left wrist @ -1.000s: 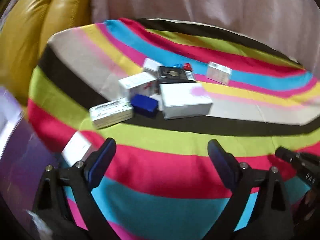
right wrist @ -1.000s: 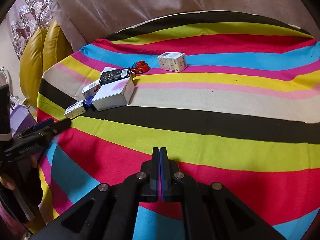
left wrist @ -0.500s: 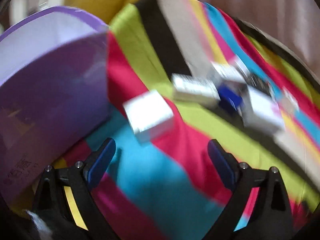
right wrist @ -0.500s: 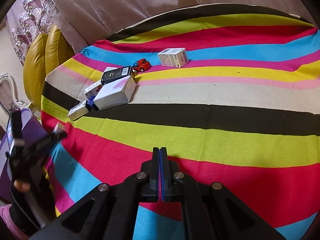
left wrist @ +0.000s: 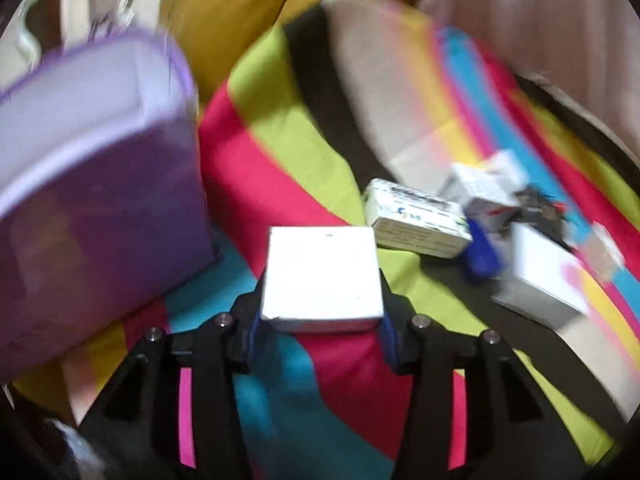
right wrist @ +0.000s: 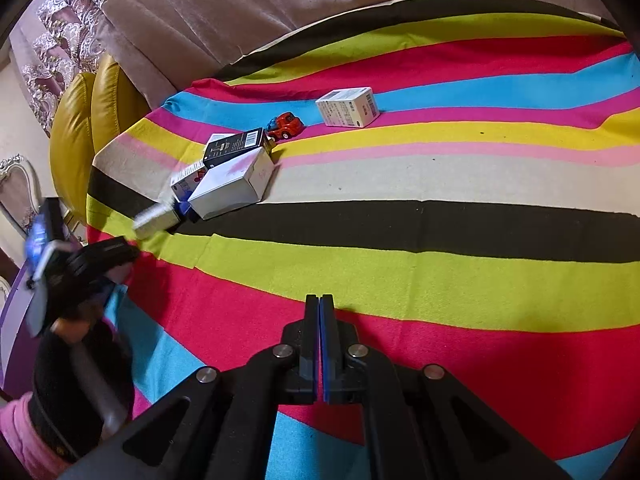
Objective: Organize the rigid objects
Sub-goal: 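Grasp the small white cube box with the left tool, then lift the white cube box with the left tool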
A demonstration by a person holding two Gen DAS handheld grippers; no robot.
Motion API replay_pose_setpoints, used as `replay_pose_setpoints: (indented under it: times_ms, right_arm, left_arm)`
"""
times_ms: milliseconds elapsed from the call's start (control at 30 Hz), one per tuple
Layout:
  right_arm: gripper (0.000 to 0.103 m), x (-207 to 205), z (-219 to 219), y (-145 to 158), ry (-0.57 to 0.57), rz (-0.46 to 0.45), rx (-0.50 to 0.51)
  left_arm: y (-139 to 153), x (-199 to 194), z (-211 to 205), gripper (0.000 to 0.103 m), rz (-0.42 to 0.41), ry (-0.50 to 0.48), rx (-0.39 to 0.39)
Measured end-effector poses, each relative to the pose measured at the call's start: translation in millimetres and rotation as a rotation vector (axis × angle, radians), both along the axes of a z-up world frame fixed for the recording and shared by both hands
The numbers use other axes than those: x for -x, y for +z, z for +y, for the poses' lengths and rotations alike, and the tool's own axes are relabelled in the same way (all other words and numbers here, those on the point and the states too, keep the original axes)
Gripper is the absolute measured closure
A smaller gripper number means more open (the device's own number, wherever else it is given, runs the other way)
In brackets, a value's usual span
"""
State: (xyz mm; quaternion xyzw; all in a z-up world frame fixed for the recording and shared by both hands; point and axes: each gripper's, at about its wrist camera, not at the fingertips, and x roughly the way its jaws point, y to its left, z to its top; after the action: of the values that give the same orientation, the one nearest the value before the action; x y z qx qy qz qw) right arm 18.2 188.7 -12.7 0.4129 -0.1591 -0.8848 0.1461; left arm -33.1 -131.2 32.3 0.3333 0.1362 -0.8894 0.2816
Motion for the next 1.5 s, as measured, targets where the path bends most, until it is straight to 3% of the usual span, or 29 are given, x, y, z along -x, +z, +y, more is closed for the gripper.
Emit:
replay_pose_setpoints:
  times_ms: [100,200,367,467,533,600,667,767,867,933,1000,1100,1267,1333,1400,1500]
  right_arm:
    - [0.102,0.1,0.6,1.0,0.003,0.003,-0.001]
    - [0.102,0.1,2.4,1.6,0.005,0.002,0.003]
    - [0.102,1.4,6.4,0.6,-0.004,-0.007,0.019]
    - [0.102,1.3,4.4,1.0,0.002,-0.007,0.009]
    - [0.102,2.8,4.4,-0.1,0.001,-0.015,0.006]
    - [0.101,4.6,6.1,-2.1,-0.011,-0.033,0.009]
    - [0.101,6.0,7.2,-3.8,-0.017,-0.047,0.011]
    - [0.101,6.4,7.0,-3.8,-0.016,-0.045,0.004]
    - [0.1,6.4,7.5,-3.4,-0.014,-0.045,0.0]
    - [0.1,6.4,6.7,-3.0,-0.014,-0.044,-0.007]
    - [0.1,6.2,5.8,-2.4,-0.013,-0.044,-0.012]
    - [0.099,5.5,5.3,-2.0,-0.009,-0.047,-0.015]
    - [0.095,0.3,4.5,0.5,0.007,-0.065,-0.02]
    - [0.088,-3.2,0.4,3.1,0.011,-0.067,-0.045]
    - [0.073,-4.8,-7.6,6.7,0.029,-0.068,-0.05]
    - [0.058,1.7,-33.0,14.7,0.087,-0.054,-0.043]
  left_arm:
    - [8.0,-11.1,36.6,0.054,-0.02,-0.212,0.043]
    - [10.7,-25.1,68.9,0.054,-0.025,-0.325,0.121]
    - [-22.2,-1.4,96.9,0.051,-0.202,-0.523,0.066]
    - [-20.4,2.8,97.1,0.049,-0.191,-0.544,0.091]
    - [-23.7,2.6,91.9,0.025,-0.195,-0.523,0.093]
    - [-25.2,2.6,82.1,0.015,-0.211,-0.496,0.069]
    - [-28.3,2.6,73.7,0.015,-0.207,-0.49,0.016]
    - [-36.0,9.7,73.4,0.015,-0.21,-0.492,0.001]
    - [-34.8,9.4,76.5,0.017,-0.207,-0.503,0.01]
    - [-33.6,8.8,77.2,0.03,-0.191,-0.516,0.002]
    - [-32.8,8.6,79.8,0.035,-0.182,-0.534,0.008]
    - [-30.7,5.1,84.5,0.052,-0.166,-0.567,0.013]
    - [-26.9,-2.7,79.3,0.052,-0.17,-0.558,-0.001]
    - [-22.7,-14.8,68.6,0.052,-0.153,-0.54,-0.032]
    - [-21.4,-26.3,58.7,0.052,-0.152,-0.53,-0.05]
    - [-20.9,-41.5,47.3,0.052,-0.153,-0.519,-0.051]
